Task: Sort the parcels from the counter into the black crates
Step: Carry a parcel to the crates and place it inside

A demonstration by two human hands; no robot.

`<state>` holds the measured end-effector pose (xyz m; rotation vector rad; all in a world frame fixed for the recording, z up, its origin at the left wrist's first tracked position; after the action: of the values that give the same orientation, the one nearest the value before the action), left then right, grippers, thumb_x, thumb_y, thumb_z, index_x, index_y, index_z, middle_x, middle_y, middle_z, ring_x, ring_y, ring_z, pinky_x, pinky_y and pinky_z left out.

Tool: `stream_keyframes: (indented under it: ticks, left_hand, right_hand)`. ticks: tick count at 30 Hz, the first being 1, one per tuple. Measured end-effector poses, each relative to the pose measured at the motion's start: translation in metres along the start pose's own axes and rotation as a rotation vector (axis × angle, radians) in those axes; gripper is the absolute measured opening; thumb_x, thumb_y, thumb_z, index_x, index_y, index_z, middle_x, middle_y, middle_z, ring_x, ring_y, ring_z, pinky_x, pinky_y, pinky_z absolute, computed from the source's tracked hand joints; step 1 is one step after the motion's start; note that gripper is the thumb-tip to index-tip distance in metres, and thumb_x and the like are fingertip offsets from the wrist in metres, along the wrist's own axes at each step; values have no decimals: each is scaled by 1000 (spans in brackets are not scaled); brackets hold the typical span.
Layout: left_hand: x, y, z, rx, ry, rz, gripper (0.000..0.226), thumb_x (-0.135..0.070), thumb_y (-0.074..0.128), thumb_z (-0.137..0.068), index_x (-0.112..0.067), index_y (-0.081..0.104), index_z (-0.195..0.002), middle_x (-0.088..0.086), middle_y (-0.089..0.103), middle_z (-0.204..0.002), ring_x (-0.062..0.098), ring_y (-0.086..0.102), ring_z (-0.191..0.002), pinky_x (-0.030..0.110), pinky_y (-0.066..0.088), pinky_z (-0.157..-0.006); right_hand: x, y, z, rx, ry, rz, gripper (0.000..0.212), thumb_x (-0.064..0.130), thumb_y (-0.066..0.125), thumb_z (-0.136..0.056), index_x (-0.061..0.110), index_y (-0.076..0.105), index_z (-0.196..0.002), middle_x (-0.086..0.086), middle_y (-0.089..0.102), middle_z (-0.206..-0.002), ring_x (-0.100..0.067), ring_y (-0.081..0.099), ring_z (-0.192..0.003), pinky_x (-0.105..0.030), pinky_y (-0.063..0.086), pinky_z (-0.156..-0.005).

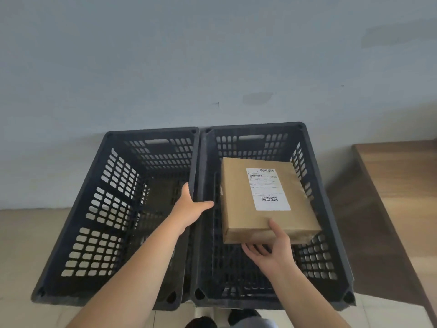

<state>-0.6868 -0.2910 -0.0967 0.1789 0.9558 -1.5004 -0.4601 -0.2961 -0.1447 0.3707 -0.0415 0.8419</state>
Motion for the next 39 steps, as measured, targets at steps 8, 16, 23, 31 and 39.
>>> stream_keyframes:
  ticks: [8,16,23,31,39]
  left_hand:
    - [12,19,-22,-266,47,-204,85,-26,69,-96,-24,14,-160,11,58,-138,31,65,-109,39,53,-85]
    - [14,25,-39,-314,8,-230,84,-28,65,-98,-30,8,-161,10,57,-140,33,66,-114,47,57,-94]
    - [12,25,-43,-336,-8,-262,85,-31,66,-97,-32,9,-160,10,59,-140,32,67,-113,50,56,-95]
    - [12,27,-44,-353,-13,-275,81,-31,65,-97,-31,12,-158,9,59,-139,32,68,-111,49,57,-94]
    - [9,24,-40,-331,14,-255,80,-29,64,-98,-28,13,-159,9,55,-140,32,64,-113,44,52,-88]
  right_hand:
    - [-7,19,-74,-117,6,1,64,21,79,-88,16,43,-141,-23,47,-146,-44,47,-136,-60,47,-109]
    - [-7,40,-145,-46,-24,13,59,16,78,-90,13,47,-140,-21,53,-144,-44,53,-132,-57,47,-110]
    - [-12,44,-174,-51,-10,-29,43,12,72,-94,10,52,-132,-19,58,-143,-39,53,-136,-52,48,-111]
    - [-13,45,-189,-70,2,-16,28,12,73,-94,7,57,-116,-20,61,-141,-40,57,-131,-53,50,-109]
    - [-5,44,-161,-107,22,212,39,24,74,-95,11,53,-124,-22,55,-146,-42,53,-134,-60,55,-97]
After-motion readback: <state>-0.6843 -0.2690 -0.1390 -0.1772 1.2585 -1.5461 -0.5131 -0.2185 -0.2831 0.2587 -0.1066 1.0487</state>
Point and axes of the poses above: each hand's wrist, its own z-axis away from the middle knuckle, its own y-axis out of the palm, x = y × z, the point moved 2 cm from there along -z, towards the middle knuckle
